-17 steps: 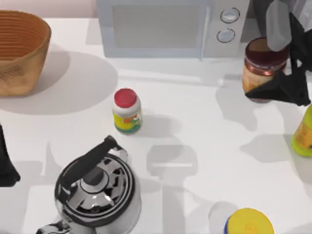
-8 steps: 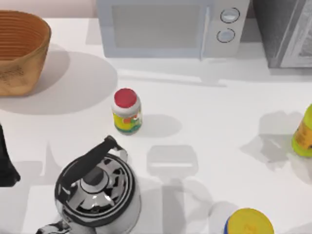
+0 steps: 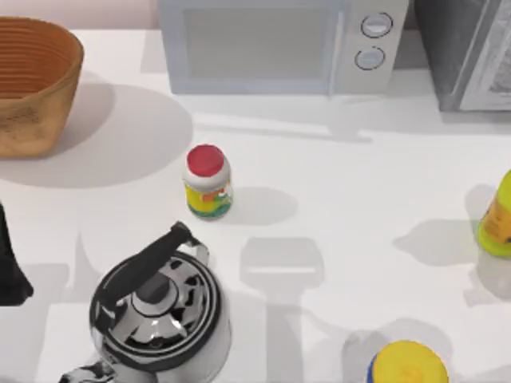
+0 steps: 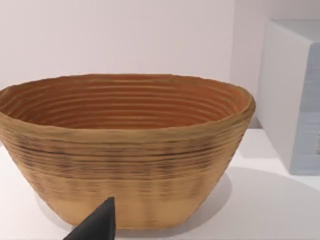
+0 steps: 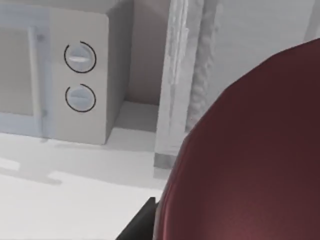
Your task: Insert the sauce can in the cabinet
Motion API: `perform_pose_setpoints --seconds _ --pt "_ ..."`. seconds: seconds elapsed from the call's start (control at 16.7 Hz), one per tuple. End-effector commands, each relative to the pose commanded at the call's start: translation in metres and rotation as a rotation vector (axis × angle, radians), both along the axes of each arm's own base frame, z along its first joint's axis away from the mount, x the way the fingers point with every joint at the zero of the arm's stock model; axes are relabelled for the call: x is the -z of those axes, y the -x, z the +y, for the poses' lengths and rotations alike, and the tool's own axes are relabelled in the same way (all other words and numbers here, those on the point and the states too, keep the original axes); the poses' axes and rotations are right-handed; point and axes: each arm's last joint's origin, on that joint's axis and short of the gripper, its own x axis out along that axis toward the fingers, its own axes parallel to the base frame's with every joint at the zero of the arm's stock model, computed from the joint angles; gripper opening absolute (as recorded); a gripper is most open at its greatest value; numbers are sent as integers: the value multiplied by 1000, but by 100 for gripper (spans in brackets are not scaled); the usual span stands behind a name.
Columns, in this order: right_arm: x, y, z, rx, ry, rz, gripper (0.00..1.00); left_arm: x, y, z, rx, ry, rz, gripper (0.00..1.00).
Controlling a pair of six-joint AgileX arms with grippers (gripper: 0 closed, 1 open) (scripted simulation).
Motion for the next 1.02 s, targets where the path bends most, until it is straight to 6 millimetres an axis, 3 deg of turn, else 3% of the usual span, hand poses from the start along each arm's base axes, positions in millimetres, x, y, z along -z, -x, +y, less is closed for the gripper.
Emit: perform_pose_setpoints --seconds 0.24,0.66,0.84,1.02 --pt "21 1 -3 68 -99 -71 0 0 0 0 0 0 0 100" --pt "19 1 -2 63 -100 -58 0 0 0 0 0 0 0 100" --pt "-2 0 -1 60 -95 -12 0 0 0 0 0 0 0 100" --pt "-46 -7 2 61 -86 38 0 0 0 0 0 0 0 100"
